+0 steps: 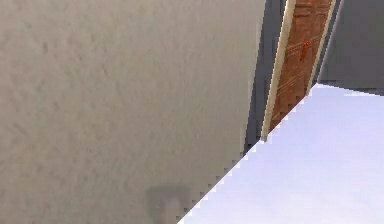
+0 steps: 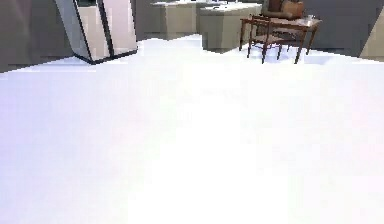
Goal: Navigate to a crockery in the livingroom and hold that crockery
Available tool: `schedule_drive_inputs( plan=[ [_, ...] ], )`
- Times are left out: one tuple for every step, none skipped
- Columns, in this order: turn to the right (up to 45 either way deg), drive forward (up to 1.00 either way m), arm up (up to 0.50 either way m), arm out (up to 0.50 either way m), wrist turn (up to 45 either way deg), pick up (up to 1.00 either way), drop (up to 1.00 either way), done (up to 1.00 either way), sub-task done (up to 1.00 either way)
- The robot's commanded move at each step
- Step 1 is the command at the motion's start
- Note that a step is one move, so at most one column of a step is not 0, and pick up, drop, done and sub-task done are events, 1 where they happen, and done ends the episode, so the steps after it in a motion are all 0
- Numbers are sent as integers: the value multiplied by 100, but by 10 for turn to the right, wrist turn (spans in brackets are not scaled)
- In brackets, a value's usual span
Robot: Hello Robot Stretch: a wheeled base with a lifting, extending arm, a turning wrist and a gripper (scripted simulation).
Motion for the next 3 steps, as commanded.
schedule_drive_inputs(
  plan=[
    [450, 0, 0, 0, 0, 0, 0, 0, 0],
    [210, 0, 0, 0, 0, 0, 0, 0, 0],
    [0, 5, 0, 0, 0, 0, 0, 0, 0]
  ],
)
